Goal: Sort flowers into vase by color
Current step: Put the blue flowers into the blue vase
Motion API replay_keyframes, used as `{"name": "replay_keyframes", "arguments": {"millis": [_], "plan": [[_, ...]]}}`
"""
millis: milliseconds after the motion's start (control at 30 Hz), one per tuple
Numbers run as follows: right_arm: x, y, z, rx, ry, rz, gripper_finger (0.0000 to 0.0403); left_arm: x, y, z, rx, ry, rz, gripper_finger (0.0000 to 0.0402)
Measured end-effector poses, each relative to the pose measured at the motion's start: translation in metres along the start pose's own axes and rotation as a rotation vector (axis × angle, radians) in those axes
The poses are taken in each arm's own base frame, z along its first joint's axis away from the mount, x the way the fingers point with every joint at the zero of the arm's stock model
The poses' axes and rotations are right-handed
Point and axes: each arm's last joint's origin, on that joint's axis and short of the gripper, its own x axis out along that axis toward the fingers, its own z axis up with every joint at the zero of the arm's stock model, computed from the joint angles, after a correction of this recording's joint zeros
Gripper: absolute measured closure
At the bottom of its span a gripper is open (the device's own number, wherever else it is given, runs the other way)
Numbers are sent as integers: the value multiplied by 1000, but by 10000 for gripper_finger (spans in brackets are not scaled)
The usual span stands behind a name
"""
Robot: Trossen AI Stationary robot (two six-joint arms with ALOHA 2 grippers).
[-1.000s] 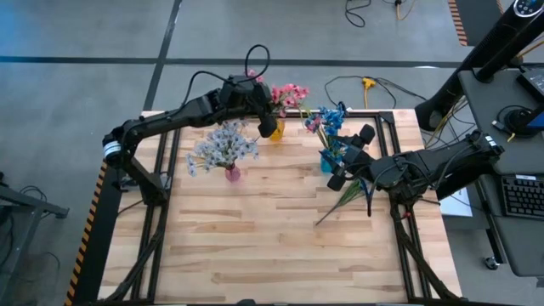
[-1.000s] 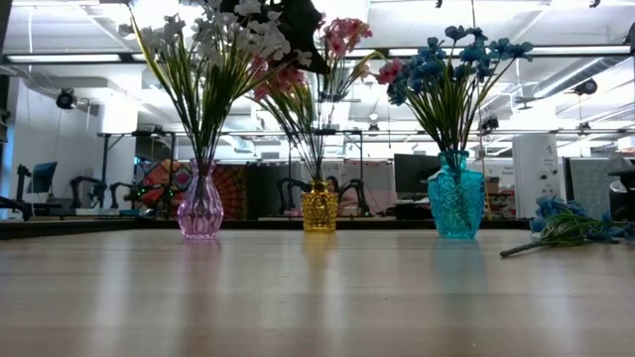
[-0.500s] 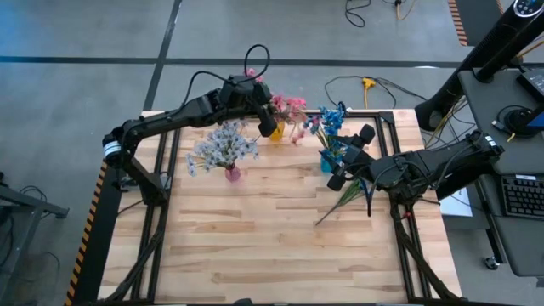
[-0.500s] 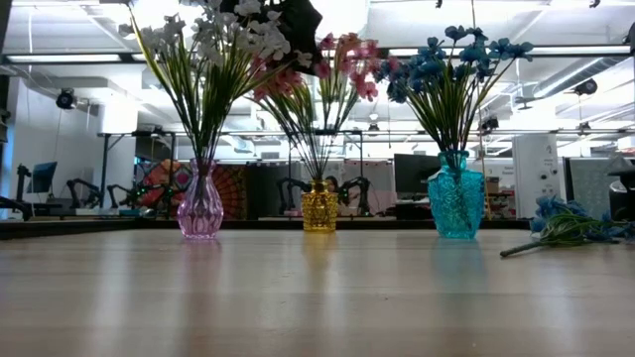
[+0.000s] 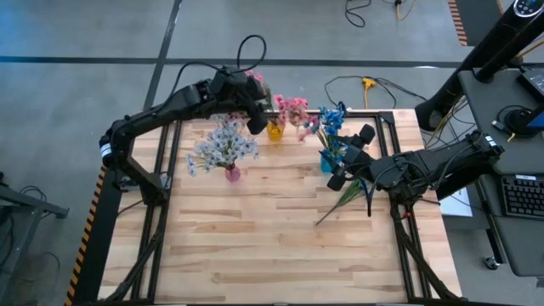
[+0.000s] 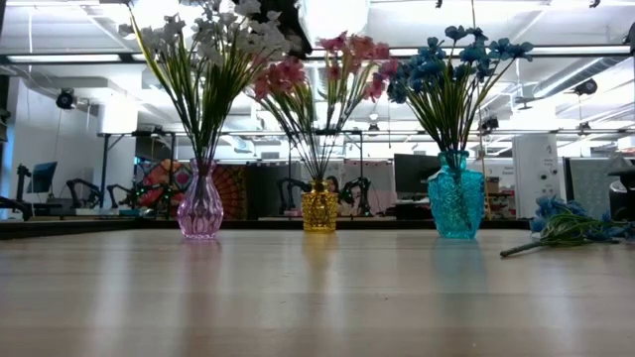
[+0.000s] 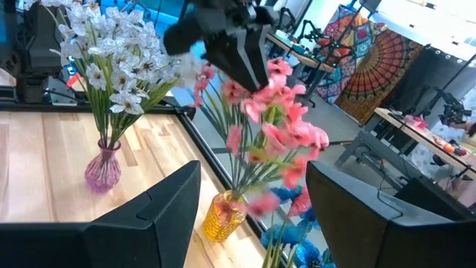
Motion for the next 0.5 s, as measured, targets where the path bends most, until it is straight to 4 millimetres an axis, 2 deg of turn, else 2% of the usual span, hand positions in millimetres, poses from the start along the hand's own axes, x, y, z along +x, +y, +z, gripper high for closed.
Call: {"name": "replay_keyframes", "arguments": {"millis": [300, 400, 500], "plan": [[0, 0, 0, 91, 0, -2, 165, -47, -12, 35, 94, -62, -48, 264], [-3, -1, 2, 150, 6, 8, 165, -68, -24, 45, 152, -105, -86, 264], [-11, -4, 9, 242, 29, 47, 165, -92, -45, 48, 222, -163, -151, 264]]}}
